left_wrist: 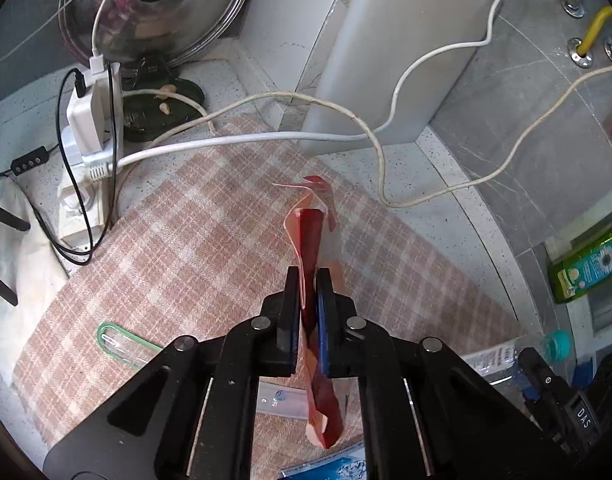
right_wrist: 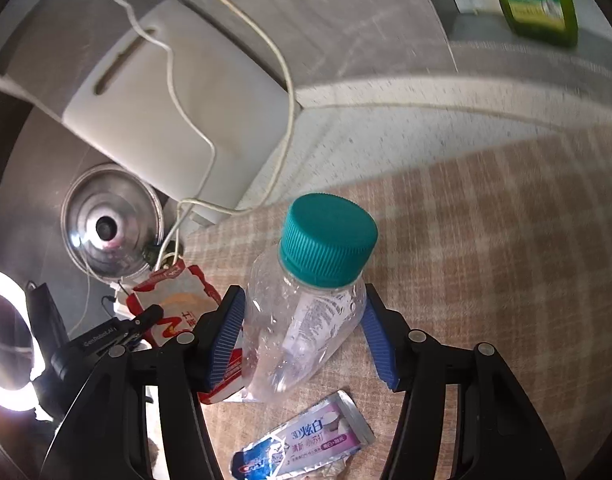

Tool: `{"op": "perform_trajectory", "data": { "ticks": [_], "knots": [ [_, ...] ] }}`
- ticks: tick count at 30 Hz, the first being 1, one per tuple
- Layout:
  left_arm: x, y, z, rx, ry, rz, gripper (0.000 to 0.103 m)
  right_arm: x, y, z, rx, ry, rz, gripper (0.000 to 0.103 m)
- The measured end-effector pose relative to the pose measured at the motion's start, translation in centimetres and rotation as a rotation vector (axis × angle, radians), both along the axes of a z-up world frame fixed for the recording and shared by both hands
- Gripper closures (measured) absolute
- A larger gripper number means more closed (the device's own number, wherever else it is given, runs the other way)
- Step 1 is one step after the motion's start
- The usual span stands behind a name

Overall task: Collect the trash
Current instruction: 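Grasp the red M snack bag with the left tool while the right tool grasps the clear bottle, then carry the snack bag and bottle down over the blue basket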

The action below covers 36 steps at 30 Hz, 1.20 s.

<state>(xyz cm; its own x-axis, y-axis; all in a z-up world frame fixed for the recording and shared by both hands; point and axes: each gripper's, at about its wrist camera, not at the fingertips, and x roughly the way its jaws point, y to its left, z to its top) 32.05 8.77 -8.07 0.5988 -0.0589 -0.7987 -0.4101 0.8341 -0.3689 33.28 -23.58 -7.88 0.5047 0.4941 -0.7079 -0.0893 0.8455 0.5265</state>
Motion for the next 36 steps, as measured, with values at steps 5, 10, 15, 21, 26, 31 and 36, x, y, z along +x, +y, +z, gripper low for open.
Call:
{"op": "perform_trajectory", "data": {
  "ticks": [5,10,15,21,26,31,36],
  "knots": [
    [-0.9,-0.1,0.9,0.011,-0.019,-0.016,0.098,-1.2,1.0,2.0,-0.075,-0.093,0.038,0.046],
    [-2.6,0.2,2.3,0.000,-0.047,-0.015,0.099,-2.6,1.3,3.5,-0.101,-0.152,0.064,0.046],
    [-4.8,0.9,3.5,0.007,-0.071,-0.016,0.099,-4.5,1.8,4.9,-0.125,-0.204,0.099,0.046],
    [-8.4,2.0,4.7,0.004,-0.092,-0.010,0.098,-6.7,2.0,6.0,-0.109,-0.221,0.117,0.046],
    [-12.0,2.9,5.3,0.004,-0.100,-0.005,0.099,-9.1,2.8,6.8,-0.113,-0.229,0.149,0.046],
    [-15.6,3.9,5.0,-0.012,-0.089,0.002,0.099,-11.9,3.6,7.5,-0.118,-0.239,0.175,0.046],
    [-19.1,4.5,4.8,-0.013,-0.079,-0.002,0.099,-14.9,4.2,7.7,-0.122,-0.240,0.195,0.046]
  ]
}}
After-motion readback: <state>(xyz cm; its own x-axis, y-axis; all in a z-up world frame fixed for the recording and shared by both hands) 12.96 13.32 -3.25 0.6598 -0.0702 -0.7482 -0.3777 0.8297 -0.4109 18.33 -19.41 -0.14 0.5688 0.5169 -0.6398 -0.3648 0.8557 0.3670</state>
